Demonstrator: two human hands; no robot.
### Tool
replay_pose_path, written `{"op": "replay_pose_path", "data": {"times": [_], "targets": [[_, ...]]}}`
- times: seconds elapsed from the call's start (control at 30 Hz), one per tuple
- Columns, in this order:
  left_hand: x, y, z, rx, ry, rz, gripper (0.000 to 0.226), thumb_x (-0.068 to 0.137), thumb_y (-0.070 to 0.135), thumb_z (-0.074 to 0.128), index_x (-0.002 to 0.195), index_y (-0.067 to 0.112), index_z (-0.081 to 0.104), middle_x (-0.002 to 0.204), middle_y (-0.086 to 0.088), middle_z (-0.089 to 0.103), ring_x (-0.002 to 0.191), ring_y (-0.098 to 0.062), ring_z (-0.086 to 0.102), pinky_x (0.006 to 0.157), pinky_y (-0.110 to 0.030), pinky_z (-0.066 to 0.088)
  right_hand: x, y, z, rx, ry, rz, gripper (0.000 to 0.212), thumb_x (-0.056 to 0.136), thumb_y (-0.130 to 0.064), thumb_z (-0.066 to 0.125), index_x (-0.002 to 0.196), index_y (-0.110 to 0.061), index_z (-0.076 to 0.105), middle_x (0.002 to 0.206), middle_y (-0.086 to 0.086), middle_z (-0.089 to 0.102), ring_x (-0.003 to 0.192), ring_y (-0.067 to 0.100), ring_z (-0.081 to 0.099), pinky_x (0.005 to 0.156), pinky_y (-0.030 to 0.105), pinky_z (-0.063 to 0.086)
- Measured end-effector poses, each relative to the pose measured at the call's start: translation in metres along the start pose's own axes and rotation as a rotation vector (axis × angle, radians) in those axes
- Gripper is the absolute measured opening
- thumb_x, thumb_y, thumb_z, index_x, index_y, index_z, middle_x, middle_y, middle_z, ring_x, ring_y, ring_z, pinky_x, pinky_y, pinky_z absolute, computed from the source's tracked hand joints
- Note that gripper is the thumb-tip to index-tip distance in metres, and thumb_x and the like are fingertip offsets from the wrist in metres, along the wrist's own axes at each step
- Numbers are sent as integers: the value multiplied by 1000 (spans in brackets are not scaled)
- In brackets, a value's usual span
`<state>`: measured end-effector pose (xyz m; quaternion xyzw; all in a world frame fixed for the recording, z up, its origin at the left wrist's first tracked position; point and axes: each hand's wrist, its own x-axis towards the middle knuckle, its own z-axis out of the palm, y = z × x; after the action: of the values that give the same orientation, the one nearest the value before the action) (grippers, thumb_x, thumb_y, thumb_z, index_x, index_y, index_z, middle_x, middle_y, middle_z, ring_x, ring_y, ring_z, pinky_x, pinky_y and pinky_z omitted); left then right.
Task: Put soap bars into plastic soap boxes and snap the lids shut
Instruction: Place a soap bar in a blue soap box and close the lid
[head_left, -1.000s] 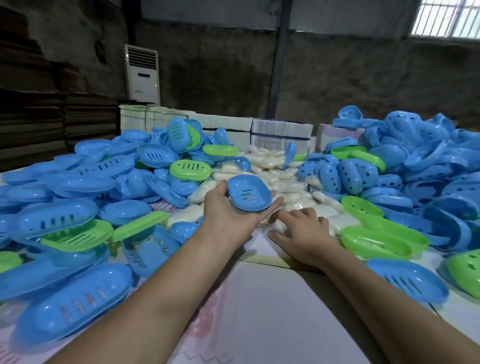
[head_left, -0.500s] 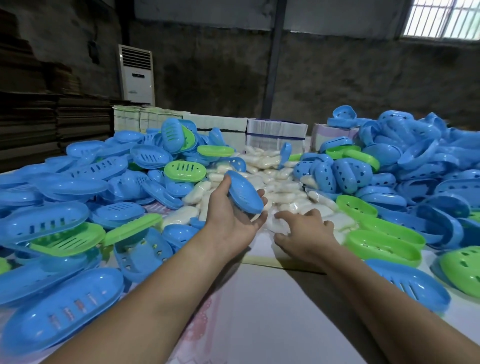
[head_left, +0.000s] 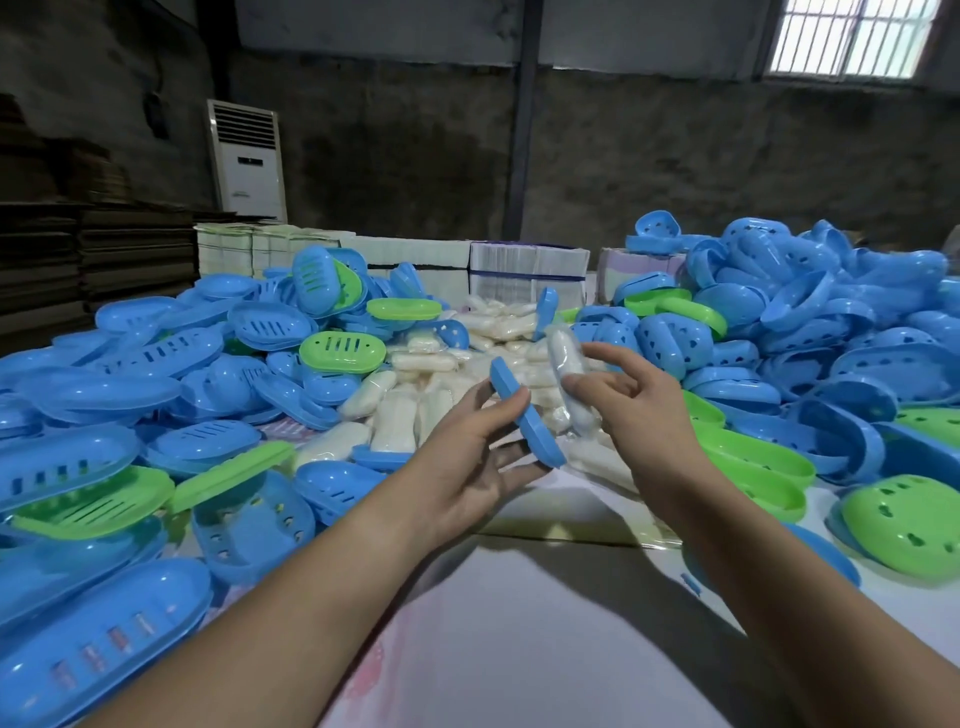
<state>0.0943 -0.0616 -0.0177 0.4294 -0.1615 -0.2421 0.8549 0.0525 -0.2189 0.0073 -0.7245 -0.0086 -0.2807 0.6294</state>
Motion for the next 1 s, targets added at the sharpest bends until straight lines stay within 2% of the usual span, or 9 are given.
{"op": "replay_pose_path", "data": {"times": [0.07,0.2,0.47,0.57,0.67,0.73,0.83,0.9,1.0], "targets": [[-2,-3,0,57,-86,-5,55,80,26,76,132,25,59,102,-6,77,90,-28,75,78,-43,62,-4,-3,3,37,-43,-1,31,84,-16,76,113,-26,69,88,0,77,77,5,71,61,9,48],[-3,-8,1,104,-135,5,54,87,29,72,138,30,56,123,-8,73,103,-29,74,82,-40,61,-8,2,10,-1,-123,-3,27,85,-14,75,99,-36,70,89,-4,72,71,-4,67,58,10,49],[-5,-8,4,41,-86,22,55,84,28,72,136,26,57,129,-12,70,111,-32,71,91,-45,60,-2,10,5,-180,-191,-38,28,88,-23,73,114,-31,71,94,-6,70,80,1,65,75,20,55],[-5,-8,4,-12,-97,5,51,84,27,71,133,24,58,130,-13,70,114,-34,70,90,-45,61,-2,9,5,-183,-219,-70,25,90,-23,70,115,-28,72,85,-13,70,78,0,61,74,15,51],[-2,-8,2,-127,-107,-44,48,85,24,70,132,20,60,130,-16,69,115,-37,69,92,-49,59,-1,10,4,-206,-209,-112,20,93,-30,67,111,-34,73,99,-18,73,91,-5,64,81,10,48],[0,-4,1,-232,-97,-86,60,84,24,72,141,14,57,133,-20,67,116,-41,68,91,-53,59,2,8,0,-197,-166,-125,17,94,-31,66,108,-34,75,104,-19,72,99,-7,63,86,13,47],[1,2,0,-307,-85,-151,71,81,24,74,146,11,52,133,-25,65,117,-44,67,89,-57,58,11,8,-15,-304,5,-109,20,91,-29,66,108,-32,75,99,-21,71,87,-6,63,79,16,45],[0,3,0,-323,-76,-202,67,79,26,74,139,3,56,131,-26,66,116,-44,67,89,-58,57,19,13,-29,-490,108,-76,25,89,-24,64,112,-31,73,99,-15,69,77,8,60,75,24,47],[0,2,2,-290,-61,-221,45,77,32,72,108,-1,76,125,-24,70,105,-40,72,77,-49,63,37,19,-60,-843,178,7,39,88,-16,56,123,-28,66,115,0,67,91,21,56,79,33,48]]}}
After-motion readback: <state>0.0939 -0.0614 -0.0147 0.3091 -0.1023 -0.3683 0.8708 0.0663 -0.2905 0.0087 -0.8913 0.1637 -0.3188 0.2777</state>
